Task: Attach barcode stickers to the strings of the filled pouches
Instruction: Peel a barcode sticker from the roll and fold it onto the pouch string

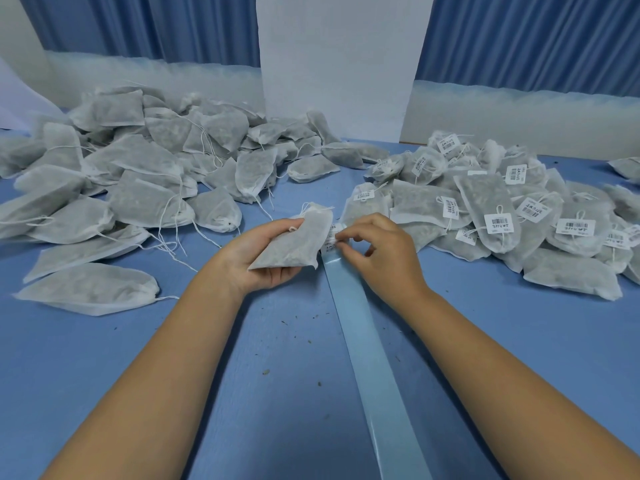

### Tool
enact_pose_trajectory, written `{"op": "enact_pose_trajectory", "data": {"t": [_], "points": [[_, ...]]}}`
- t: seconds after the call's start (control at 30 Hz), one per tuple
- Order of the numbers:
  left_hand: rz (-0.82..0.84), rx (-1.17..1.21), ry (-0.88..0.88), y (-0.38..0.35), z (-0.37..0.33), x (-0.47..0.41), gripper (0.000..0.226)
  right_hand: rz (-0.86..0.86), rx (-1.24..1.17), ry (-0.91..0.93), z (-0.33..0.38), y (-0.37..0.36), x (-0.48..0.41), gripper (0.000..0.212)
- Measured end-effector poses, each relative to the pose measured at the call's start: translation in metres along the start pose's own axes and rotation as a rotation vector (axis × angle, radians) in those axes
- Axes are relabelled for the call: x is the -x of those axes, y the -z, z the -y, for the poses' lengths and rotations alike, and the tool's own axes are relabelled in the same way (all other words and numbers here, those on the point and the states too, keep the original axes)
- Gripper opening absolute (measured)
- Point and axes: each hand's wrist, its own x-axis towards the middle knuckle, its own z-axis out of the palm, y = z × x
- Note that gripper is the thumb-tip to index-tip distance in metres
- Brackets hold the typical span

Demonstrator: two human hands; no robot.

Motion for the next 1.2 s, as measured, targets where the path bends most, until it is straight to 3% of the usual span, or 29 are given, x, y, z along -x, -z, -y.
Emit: {"op": "enact_pose_trajectory", "data": {"t": [0.2,0.37,0.47,0.6,0.83,1.07,1.2], "points": [[0.004,0.009,-0.011,0.0041,-0.0013,-0.0008,0.035,-0.048,-0.102,-0.086,0.0013,-0.0001,-0.0010,0.013],[0.029,-0.004,-0.007,0.0024,0.0000,-0.0006,0.016,0.046,-0.282,-0.167,0.0039,-0.0027,-0.0007,0.022],[0.000,-0.011,-0.001,0.0005,0.0009,-0.0001,0.025,0.063,-0.305,-0.157,0.0059,-0.0023,0.0002,0.031],[0.004,0.030,0.015,-0.0001,0.0005,-0.0011,0.042,0.065,-0.216,-0.083,0.0054,-0.0015,0.0011,0.019],[0.059,0.128,0.046,-0.0018,0.0003,0.0004,0.027,-0.031,0.005,0.118,0.0062,0.0006,0.0017,0.014],[0.097,0.108,0.042,-0.0020,0.0012,-0.0007,0.069,-0.027,0.059,0.135,0.0084,0.0005,0.0013,0.009],[0.107,0.118,0.043,-0.0023,0.0010,-0.0008,0.071,0.011,0.064,0.084,0.0101,0.0014,0.0017,0.007]]}}
